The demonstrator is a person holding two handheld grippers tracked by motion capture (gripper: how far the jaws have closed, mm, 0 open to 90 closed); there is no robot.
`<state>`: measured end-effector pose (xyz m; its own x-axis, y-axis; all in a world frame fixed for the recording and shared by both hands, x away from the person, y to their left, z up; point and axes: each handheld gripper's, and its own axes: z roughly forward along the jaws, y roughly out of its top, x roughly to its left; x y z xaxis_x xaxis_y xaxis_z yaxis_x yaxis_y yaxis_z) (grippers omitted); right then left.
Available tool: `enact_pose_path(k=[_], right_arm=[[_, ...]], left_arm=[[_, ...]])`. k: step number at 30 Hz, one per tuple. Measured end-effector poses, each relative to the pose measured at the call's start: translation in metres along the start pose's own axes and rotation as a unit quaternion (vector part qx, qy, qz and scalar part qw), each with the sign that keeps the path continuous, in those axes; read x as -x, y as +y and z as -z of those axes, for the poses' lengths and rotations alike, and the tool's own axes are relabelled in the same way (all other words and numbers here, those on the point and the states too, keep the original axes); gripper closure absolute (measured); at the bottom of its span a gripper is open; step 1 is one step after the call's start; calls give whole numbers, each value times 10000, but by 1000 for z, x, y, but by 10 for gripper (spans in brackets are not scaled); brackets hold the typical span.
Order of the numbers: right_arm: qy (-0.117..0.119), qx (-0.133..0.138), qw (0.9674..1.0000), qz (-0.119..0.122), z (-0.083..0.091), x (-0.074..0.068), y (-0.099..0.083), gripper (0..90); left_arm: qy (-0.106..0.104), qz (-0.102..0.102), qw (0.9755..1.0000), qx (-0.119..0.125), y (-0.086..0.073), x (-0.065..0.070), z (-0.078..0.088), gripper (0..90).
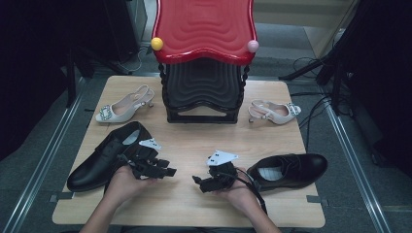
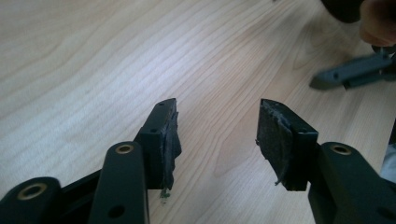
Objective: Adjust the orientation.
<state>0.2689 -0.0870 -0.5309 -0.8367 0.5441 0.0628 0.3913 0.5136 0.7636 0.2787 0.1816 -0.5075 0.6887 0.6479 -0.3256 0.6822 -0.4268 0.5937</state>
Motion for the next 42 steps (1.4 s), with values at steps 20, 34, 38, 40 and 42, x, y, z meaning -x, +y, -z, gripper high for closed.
enact_pose_path(k=[20, 34, 38, 40, 42], right_arm=[[345, -256, 9990, -156, 1, 6, 2, 350], [481, -378, 9973, -400, 6, 12, -2, 337], [416, -443, 9973, -403, 7, 12, -4, 337], [409, -473, 9971, -424, 8, 12, -5, 337], [402, -508, 9969, -449, 9, 11, -5, 337]], left_arm=[[352, -30, 9986, 398, -3, -6, 21, 385], [600, 6, 9974, 407, 8, -20, 53, 416], [712, 38, 9964, 451, 11, -25, 65, 422], [830, 31, 9955, 467, 12, -27, 71, 426], [923, 29, 9947, 457, 14, -29, 76, 429]])
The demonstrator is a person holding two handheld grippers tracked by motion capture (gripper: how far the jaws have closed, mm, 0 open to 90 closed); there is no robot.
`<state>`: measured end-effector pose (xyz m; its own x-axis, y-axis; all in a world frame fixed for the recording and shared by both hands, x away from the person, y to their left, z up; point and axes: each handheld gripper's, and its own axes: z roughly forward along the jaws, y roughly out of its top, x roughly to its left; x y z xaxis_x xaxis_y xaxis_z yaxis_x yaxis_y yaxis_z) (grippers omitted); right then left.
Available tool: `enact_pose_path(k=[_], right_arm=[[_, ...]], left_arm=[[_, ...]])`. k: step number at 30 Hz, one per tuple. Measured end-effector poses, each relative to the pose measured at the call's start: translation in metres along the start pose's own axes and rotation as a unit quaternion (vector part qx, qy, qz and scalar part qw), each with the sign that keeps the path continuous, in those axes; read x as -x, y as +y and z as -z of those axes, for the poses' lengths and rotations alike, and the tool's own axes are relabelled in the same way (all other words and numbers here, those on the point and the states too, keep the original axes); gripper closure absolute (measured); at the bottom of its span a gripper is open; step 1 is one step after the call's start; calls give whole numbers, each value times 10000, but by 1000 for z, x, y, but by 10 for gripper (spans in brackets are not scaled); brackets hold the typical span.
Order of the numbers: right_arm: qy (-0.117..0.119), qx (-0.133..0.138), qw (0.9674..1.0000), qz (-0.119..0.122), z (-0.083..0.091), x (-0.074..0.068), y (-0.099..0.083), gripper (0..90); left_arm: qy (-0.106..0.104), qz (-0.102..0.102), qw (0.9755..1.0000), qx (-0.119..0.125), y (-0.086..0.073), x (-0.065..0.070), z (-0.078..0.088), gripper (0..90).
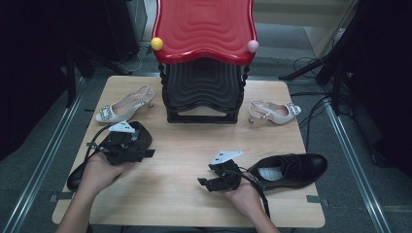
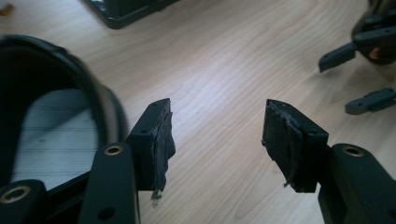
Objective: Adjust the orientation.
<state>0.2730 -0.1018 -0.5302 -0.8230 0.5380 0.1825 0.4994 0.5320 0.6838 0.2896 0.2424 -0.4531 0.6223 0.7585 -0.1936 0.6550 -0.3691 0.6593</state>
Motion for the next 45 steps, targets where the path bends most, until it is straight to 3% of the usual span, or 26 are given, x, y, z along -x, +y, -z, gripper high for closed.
enact_pose_path(k=[6, 9, 11, 13, 15, 17, 19, 21, 23, 34, 36, 38, 42, 45], right_arm=[[-44, -2, 10000, -56, 3, 2, -4, 337], [-41, -9, 9999, -119, 4, 4, -5, 341], [-25, -32, 9998, -176, 5, 4, -7, 345], [-28, -48, 9998, -185, 5, 3, -8, 345], [-44, -54, 9998, -186, 5, 2, -9, 344], [-44, -77, 9998, -188, 6, 1, -11, 343], [-35, -56, 9997, -217, 6, 1, -12, 341], [108, 73, 9992, -390, 8, 2, -12, 340], [115, 103, 9990, -413, 9, 3, -12, 340], [155, -35, 9990, -410, 5, 1, -14, 332], [174, -44, 9991, -396, 5, 0, -13, 332], [206, -18, 9992, -352, 6, 0, -10, 332], [251, 14, 9991, -329, 5, 1, -6, 333], [313, 10, 9991, -273, 2, 0, -3, 332]], left_arm=[[70, 29, 10000, 55, 5, -7, 8, 442], [149, 248, 9995, 161, 7, -14, 11, 434], [252, 330, 9989, 234, 8, -18, 13, 468], [222, 353, 9988, 263, 9, -23, 14, 472], [196, 392, 9989, 170, 12, -28, 12, 471], [76, 562, 9984, 27, 13, -33, 7, 463], [207, 599, 9980, 7, 14, -37, 2, 468], [180, 774, 9968, -54, 15, -45, -5, 481], [194, 841, 9962, -83, 15, -47, -7, 488], [306, 970, 9948, 13, 18, -52, -17, 530], [355, 932, 9949, -126, 20, -52, -19, 535], [613, 647, 9953, -390, 26, -48, -23, 544], [541, 767, 9943, -508, 28, -49, -30, 557], [512, 750, 9937, -656, 27, -50, -39, 580]])
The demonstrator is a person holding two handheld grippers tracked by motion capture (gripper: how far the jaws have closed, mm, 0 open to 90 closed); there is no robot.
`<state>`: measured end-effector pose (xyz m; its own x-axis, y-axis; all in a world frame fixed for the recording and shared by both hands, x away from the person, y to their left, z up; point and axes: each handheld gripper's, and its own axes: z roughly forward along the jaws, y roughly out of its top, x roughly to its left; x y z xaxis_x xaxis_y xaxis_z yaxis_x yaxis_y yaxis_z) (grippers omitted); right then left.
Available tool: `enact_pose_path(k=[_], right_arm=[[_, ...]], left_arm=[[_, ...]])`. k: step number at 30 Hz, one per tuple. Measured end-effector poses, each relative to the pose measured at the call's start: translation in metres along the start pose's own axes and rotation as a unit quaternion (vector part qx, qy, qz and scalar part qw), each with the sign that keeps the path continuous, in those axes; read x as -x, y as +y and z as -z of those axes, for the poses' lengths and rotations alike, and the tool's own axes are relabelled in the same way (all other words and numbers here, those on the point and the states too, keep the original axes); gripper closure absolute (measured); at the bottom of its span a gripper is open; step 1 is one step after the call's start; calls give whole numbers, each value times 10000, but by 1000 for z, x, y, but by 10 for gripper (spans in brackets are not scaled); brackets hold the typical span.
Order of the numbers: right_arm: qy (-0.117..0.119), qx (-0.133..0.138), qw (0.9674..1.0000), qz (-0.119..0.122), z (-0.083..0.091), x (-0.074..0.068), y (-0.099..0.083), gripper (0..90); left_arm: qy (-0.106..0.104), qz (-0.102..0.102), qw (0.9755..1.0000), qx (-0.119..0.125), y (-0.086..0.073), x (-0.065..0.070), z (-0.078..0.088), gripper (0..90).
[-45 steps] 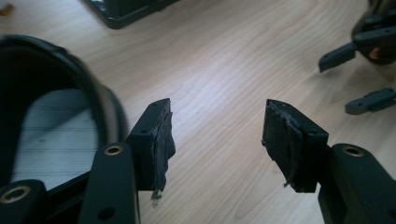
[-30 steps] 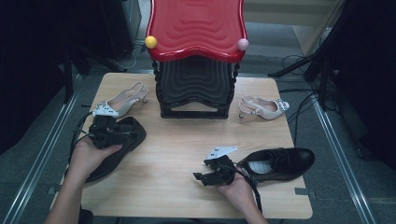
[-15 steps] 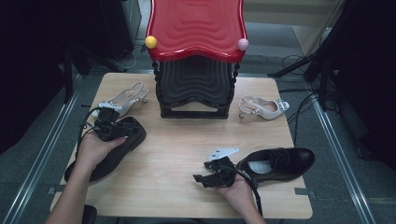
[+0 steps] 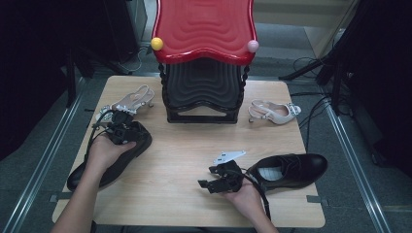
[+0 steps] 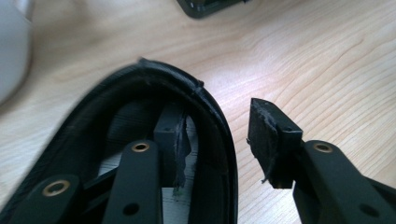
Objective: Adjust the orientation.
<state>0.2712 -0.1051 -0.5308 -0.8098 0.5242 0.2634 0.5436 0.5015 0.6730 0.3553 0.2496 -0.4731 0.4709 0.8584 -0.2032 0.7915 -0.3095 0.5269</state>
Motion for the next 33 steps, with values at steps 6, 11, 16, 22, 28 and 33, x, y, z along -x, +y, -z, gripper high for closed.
enact_pose_path(k=[6, 11, 16, 22, 28, 33], right_arm=[[85, -94, 9999, 63, -6, -3, 5, 334], [99, -158, 9998, 79, -10, -3, 7, 334], [123, -161, 9998, 77, -11, -3, 9, 338], [146, -215, 9997, -9, -10, -1, 8, 345], [158, -225, 9996, -21, -10, -1, 8, 345], [166, -276, 9994, -77, -11, 0, 8, 350]], left_arm=[[119, 69, 9999, -58, 1, -3, -8, 700], [228, 10, 9997, 14, -2, -3, -9, 736], [364, -123, 9992, 64, -3, 2, -4, 796], [407, -433, 9982, -62, -2, 21, 2, 843], [132, -657, 9972, 338, 1, 36, 22, 860], [230, -985, 9942, 367, 5, 59, 29, 861]])
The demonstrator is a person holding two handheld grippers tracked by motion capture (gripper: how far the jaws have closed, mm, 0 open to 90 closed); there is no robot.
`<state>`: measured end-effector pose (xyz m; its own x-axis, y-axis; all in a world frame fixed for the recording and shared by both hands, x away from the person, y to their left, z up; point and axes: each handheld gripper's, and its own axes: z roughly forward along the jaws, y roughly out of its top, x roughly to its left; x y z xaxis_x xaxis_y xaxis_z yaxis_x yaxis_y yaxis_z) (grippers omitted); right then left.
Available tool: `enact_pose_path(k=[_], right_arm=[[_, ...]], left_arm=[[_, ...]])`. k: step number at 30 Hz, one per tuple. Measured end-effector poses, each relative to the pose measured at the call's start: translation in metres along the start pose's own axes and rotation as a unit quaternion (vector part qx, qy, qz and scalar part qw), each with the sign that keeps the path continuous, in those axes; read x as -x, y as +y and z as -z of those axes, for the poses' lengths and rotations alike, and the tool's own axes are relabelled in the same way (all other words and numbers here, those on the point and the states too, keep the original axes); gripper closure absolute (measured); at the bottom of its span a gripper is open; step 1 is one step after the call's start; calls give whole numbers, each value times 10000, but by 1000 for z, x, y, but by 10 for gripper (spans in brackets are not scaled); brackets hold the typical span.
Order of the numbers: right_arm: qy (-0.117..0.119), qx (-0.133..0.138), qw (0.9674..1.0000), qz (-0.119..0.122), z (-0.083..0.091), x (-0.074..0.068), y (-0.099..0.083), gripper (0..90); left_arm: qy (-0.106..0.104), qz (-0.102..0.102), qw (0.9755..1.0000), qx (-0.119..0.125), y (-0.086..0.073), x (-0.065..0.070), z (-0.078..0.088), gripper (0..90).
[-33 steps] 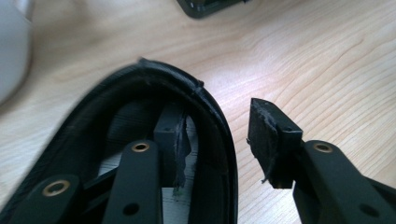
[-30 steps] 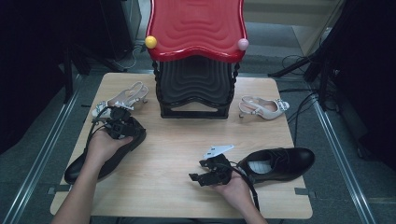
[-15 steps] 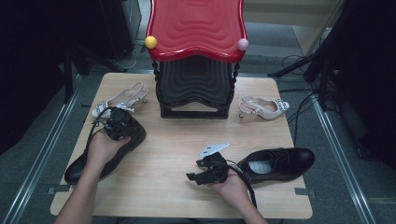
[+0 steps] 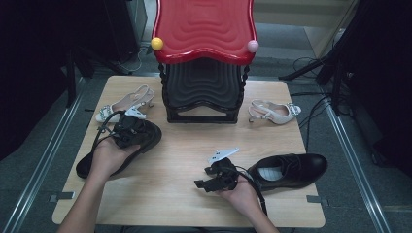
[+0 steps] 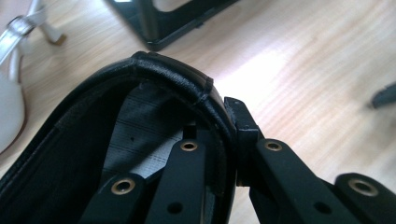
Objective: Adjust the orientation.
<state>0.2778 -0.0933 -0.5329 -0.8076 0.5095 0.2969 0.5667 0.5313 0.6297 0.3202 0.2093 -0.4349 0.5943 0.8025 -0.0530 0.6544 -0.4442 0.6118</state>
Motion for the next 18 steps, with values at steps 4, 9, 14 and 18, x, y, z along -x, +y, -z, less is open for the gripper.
enact_pose_path(k=[4, 9, 14, 18], right_arm=[[7, 6, 10000, -8, 1, 0, 0, 350], [2, 117, 9999, -76, 5, 0, -2, 353], [-14, 198, 9997, -109, 9, 1, -4, 356], [-61, 247, 9995, -173, 13, 0, -8, 359]], left_arm=[[-199, -226, 9995, -88, 8, 19, 0, 860], [-508, -501, 9972, -228, 18, 47, -16, 858], [-623, -687, 9951, -333, 24, 60, -26, 858], [-835, -783, 9929, -328, 31, 70, -29, 857]])
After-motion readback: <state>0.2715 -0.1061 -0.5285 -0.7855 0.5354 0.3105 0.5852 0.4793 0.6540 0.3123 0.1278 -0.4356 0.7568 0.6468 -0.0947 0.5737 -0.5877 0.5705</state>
